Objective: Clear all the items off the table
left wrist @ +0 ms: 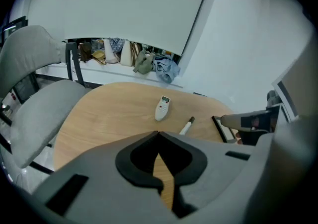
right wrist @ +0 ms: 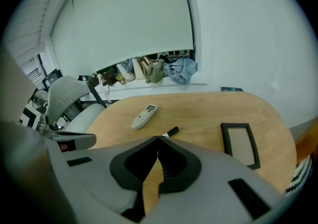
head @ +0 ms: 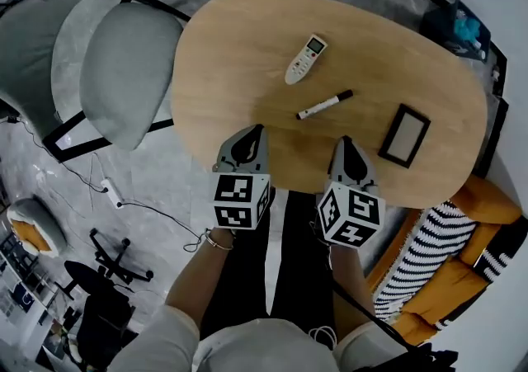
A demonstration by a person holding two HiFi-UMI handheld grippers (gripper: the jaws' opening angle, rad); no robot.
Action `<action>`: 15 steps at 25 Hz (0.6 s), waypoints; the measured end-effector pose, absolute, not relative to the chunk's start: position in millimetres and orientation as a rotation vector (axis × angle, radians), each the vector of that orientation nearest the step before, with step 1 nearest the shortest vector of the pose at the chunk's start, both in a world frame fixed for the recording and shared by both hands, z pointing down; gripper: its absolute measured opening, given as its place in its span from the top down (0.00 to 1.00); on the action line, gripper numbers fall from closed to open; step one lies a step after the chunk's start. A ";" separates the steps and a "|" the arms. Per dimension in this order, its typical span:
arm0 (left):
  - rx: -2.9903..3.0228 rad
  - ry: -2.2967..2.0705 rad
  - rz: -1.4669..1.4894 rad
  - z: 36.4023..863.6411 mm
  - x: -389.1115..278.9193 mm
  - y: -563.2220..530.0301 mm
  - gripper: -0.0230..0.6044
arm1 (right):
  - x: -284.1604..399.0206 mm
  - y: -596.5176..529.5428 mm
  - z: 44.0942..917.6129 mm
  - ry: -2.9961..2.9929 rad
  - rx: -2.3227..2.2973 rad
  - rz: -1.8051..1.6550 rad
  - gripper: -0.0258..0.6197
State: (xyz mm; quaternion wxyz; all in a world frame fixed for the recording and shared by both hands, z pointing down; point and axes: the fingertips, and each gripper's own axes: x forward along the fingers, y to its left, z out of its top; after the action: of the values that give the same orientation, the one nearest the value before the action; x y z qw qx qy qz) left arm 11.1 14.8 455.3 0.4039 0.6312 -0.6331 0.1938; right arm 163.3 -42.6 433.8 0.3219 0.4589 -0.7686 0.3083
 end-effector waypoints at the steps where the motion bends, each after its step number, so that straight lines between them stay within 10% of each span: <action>1: 1.603 -1.593 0.492 457.7 15.3 12.2 0.95 | 166.4 -44.6 436.4 -2.015 1.217 0.816 0.92; 9: 1.760 -1.425 0.540 475.0 58.9 -13.9 0.93 | 182.9 -50.1 451.9 -1.993 1.254 0.874 0.92; 15: 1.943 -1.206 0.733 501.1 96.2 -31.5 0.68 | 203.6 -53.9 465.7 -1.960 1.260 0.896 0.92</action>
State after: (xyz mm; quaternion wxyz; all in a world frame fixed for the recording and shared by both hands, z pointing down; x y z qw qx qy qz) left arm 96.2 -31.5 501.1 0.3616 0.7543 -0.4681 0.2847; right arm 203.6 -53.9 465.7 0.3168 0.4788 -0.7447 0.3403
